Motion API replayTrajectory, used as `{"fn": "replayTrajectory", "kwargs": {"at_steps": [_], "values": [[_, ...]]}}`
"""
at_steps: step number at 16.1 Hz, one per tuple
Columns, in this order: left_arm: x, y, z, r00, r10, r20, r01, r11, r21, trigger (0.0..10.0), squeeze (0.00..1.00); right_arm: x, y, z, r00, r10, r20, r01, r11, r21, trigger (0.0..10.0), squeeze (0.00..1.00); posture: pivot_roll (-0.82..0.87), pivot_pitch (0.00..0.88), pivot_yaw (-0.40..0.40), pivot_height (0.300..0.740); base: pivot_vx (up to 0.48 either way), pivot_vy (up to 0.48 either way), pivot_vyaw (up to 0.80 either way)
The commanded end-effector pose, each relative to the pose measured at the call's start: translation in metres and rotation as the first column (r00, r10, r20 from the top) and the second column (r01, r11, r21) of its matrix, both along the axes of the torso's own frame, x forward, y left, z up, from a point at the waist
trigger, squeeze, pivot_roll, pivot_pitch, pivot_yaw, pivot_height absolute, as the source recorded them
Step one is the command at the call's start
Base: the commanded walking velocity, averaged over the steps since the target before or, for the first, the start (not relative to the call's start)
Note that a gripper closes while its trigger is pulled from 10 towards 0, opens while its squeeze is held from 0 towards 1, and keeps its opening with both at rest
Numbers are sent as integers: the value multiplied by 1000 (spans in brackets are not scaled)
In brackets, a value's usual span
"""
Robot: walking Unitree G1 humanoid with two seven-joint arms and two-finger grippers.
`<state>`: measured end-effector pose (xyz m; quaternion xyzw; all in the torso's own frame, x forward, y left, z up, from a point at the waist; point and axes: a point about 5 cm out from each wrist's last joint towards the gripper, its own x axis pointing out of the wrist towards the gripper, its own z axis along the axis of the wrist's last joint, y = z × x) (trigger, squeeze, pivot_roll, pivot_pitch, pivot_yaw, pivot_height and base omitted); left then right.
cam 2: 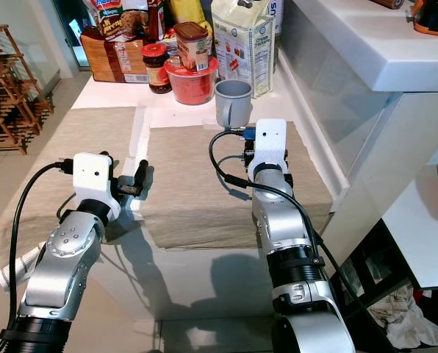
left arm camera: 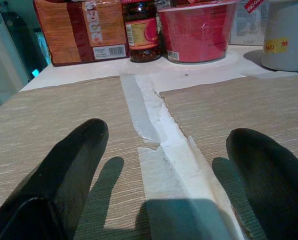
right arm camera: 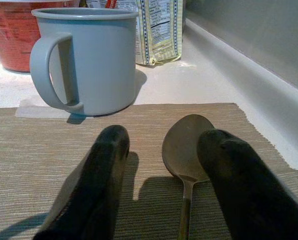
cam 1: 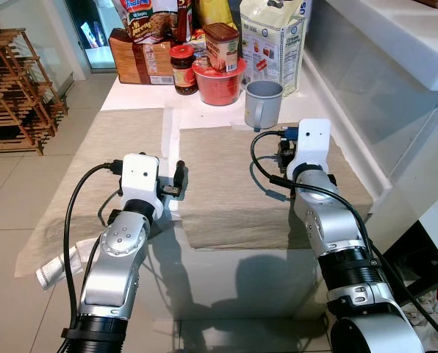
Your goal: Setting the table
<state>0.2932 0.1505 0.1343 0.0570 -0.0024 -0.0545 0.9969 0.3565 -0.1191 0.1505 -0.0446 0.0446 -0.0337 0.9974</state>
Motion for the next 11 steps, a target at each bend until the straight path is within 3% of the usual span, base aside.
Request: {"fn": "replayTrajectory", "kwargs": {"at_steps": [1,11], "values": [[1,0,6,1000,2,21,-3,1000,18,10000,0,1,1,4,1000,-1,6,1,1000,2,10000,1000,-21,0,71,740,0,0,0],[1,0,6,1000,2,21,-3,1000,18,10000,0,1,1,4,1000,-1,6,1,1000,2,10000,1000,-21,0,71,740,0,0,0]]}}
